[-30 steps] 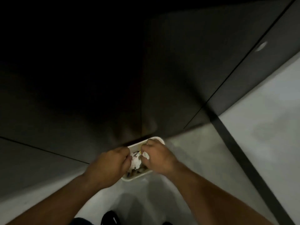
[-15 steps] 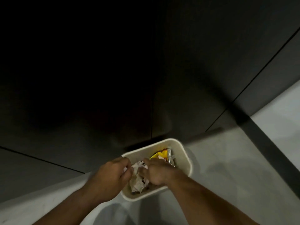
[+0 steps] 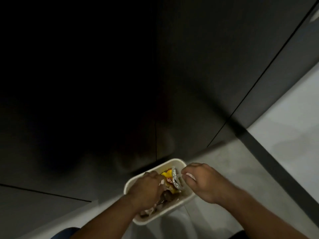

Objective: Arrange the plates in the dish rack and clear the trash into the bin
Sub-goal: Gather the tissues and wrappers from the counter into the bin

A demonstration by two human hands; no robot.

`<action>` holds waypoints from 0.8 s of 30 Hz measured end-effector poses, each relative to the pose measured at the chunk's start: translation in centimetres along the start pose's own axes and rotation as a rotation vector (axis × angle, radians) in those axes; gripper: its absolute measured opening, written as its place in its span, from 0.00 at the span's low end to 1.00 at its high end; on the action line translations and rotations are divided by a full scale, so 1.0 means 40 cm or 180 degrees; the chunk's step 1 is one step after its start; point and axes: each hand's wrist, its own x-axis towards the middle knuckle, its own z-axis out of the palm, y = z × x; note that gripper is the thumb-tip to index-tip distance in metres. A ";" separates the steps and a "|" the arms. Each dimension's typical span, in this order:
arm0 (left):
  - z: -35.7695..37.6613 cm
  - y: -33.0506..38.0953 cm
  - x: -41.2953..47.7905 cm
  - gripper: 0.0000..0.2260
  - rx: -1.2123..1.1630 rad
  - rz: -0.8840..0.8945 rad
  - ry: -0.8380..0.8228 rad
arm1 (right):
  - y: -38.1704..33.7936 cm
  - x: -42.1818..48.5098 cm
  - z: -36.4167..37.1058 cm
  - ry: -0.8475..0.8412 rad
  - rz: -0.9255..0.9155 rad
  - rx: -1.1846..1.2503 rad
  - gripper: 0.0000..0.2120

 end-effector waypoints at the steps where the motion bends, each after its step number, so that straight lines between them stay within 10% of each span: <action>1: -0.069 0.018 -0.043 0.17 0.0093 0.0054 0.0130 | -0.024 -0.023 -0.044 -0.0028 0.0018 0.0053 0.15; 13: -1.013 0.450 -0.614 0.19 -0.0662 0.0716 0.1402 | -0.459 -0.401 -0.854 0.0319 -0.0370 -0.0202 0.09; 24: -1.359 0.500 -0.720 0.12 -0.0438 0.0633 0.2199 | -0.635 -0.440 -1.171 0.0771 -0.0611 -0.0460 0.09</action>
